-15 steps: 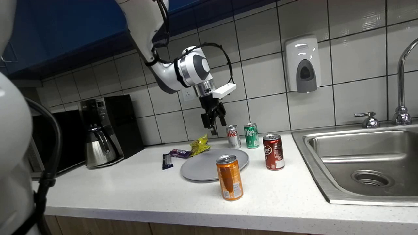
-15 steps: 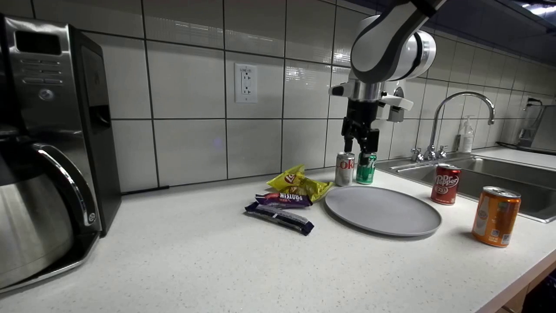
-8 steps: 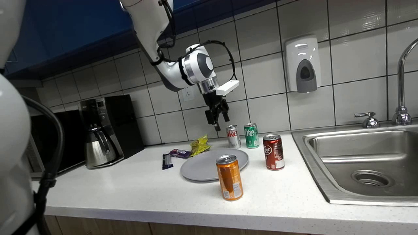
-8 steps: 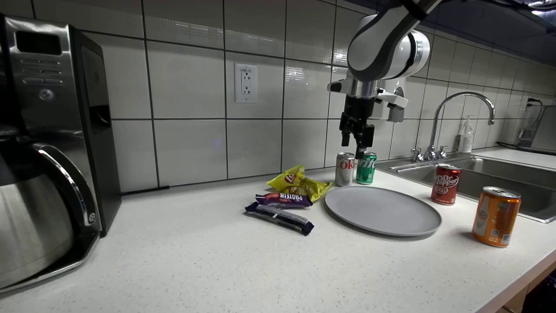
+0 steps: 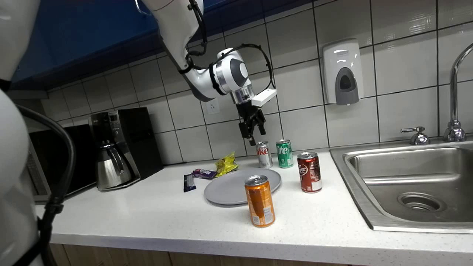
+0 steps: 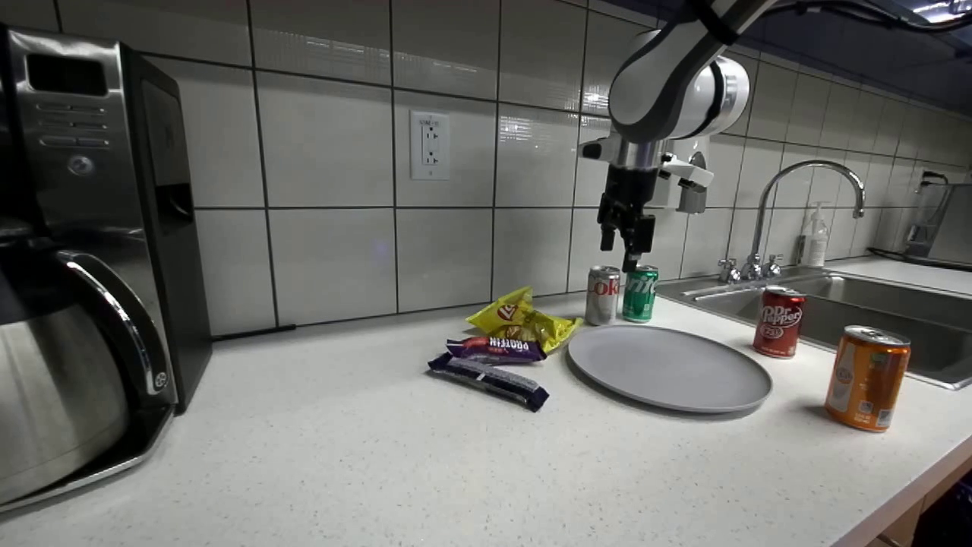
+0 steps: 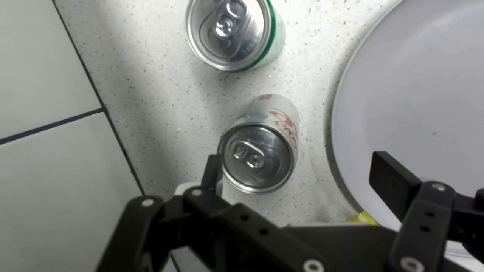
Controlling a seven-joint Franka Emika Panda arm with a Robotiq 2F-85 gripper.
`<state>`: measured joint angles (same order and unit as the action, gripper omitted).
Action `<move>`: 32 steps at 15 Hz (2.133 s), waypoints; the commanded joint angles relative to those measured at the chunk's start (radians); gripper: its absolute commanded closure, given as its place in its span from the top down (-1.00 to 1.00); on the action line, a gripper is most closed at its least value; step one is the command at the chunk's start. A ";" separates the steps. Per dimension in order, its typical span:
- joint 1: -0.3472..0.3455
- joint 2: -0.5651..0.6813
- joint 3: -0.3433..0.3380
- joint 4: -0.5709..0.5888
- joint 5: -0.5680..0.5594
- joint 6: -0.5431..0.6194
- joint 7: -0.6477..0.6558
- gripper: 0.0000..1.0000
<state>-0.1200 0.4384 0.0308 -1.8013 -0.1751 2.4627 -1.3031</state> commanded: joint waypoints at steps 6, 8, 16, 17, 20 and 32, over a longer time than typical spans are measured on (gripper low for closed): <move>-0.046 0.050 0.021 0.098 0.074 -0.065 -0.112 1.00; -0.050 0.060 0.023 0.114 0.086 -0.079 -0.126 1.00; -0.047 0.114 0.022 0.193 0.105 -0.133 -0.168 1.00; -0.046 0.121 0.022 0.203 0.103 -0.139 -0.170 1.00; -0.046 0.159 0.025 0.247 0.103 -0.156 -0.176 1.00; -0.038 0.265 0.033 0.374 0.090 -0.214 -0.170 1.00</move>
<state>-0.1468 0.6968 0.0443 -1.4715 -0.0940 2.2962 -1.4403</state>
